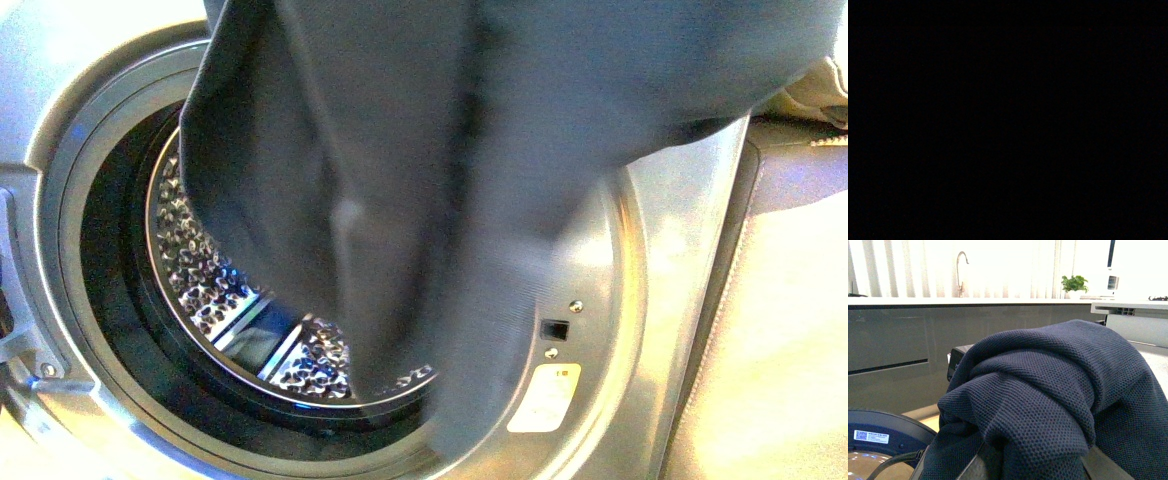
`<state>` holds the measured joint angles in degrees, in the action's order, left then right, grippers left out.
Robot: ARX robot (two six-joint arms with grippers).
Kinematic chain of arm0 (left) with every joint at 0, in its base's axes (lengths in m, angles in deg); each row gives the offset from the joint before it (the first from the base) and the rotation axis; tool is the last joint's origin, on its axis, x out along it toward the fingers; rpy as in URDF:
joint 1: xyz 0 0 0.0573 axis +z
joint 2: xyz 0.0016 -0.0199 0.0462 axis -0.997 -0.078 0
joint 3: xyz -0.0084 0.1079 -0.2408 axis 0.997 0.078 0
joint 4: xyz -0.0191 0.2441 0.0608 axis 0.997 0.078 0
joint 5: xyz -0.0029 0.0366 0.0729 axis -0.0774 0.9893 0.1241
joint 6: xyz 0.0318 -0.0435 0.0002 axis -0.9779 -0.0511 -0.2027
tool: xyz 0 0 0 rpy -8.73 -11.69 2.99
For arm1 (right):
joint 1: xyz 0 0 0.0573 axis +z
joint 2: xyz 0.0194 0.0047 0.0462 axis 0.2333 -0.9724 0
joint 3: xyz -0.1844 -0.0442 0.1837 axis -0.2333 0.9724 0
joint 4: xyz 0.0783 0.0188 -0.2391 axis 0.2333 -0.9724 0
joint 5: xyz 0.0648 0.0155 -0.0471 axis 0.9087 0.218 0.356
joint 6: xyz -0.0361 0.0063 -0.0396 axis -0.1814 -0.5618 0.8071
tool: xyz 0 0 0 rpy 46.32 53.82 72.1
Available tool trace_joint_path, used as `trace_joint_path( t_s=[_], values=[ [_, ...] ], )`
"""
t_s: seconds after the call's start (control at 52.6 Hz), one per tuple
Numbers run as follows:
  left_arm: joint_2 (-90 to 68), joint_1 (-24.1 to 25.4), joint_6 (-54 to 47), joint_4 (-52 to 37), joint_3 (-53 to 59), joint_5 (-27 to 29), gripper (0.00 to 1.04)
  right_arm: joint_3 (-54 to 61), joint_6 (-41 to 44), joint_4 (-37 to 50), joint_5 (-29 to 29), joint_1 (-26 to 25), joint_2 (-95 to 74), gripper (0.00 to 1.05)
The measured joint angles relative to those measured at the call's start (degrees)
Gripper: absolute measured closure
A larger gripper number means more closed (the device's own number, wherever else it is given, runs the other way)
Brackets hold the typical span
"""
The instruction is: Put clothes into washing machine
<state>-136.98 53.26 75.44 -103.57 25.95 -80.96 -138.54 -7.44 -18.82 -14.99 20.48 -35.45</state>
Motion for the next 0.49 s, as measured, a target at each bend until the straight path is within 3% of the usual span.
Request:
trace_joint_path(
  t_s=[0.209, 0.494],
  values=[
    [-1.6, -0.2, -1.5, 0.5, -1.9, 6.4, 0.1, 0.0, 0.1, 0.0, -0.1, -0.1, 0.0, 0.87],
    [-2.1, 0.8, -3.4, 1.2, -2.4, 9.8, 0.5, 0.0, 0.0, 0.2, 0.2, -0.1, 0.0, 0.45]
  ],
)
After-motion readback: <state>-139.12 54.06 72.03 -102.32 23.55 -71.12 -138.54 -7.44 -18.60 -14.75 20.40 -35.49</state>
